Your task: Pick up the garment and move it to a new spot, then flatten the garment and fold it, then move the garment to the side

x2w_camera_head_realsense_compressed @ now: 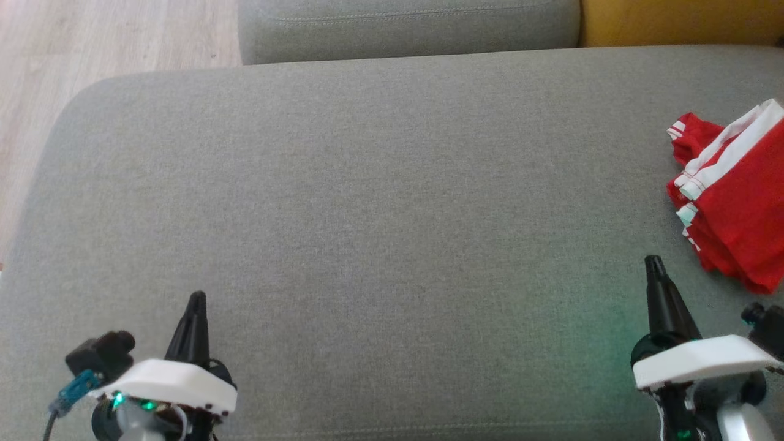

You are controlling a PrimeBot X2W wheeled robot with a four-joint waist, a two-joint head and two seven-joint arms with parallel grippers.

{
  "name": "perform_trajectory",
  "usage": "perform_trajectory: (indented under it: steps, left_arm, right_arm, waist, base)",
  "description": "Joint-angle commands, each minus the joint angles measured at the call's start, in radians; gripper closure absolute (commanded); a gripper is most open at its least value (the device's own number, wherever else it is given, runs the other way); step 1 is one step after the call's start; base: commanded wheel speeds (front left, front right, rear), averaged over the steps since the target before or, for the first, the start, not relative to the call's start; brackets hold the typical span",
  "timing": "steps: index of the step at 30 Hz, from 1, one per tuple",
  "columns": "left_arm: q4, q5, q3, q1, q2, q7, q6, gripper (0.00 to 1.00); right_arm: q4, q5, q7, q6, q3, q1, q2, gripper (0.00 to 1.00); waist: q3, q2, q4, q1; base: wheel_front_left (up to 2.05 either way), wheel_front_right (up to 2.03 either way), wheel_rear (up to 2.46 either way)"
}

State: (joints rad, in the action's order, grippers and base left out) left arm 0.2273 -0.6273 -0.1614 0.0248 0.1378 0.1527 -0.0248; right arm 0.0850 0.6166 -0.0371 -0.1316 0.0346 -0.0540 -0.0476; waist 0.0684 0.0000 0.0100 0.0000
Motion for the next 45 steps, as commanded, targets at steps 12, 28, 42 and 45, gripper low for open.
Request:
perform_trajectory:
  steps: [12, 28, 42, 45]
  left_arm:
    - [-0.023, -0.166, 0.056, -0.062, -0.003, -0.035, 0.028, 1.0]
    - [-0.015, -0.339, 0.093, -0.076, -0.015, -0.076, 0.054, 1.0]
    - [-0.007, -0.5, 0.129, -0.089, -0.027, -0.116, 0.078, 1.0]
    - [-0.006, -0.534, 0.137, -0.092, -0.03, -0.125, 0.083, 1.0]
  right_arm:
    - [-0.001, 0.173, -0.003, 0.0, -0.001, 0.062, -0.025, 1.0]
    - [0.032, 0.35, -0.01, 0.001, 0.005, 0.082, -0.028, 1.0]
    - [0.062, 0.513, -0.017, 0.001, 0.012, 0.1, -0.029, 1.0]
    - [0.068, 0.548, -0.019, 0.001, 0.014, 0.104, -0.029, 1.0]
  waist:
    - [-0.01, 0.0, -0.002, 0.0]
    - [-0.021, 0.0, -0.003, 0.0]
    - [-0.032, 0.0, -0.005, 0.0]
    - [-0.034, 0.0, -0.005, 0.0]
  base:
    - [0.0, 0.0, 0.0]
    - [0.0, 0.0, 0.0]
    - [0.0, 0.0, 0.0]
    - [0.0, 0.0, 0.0]
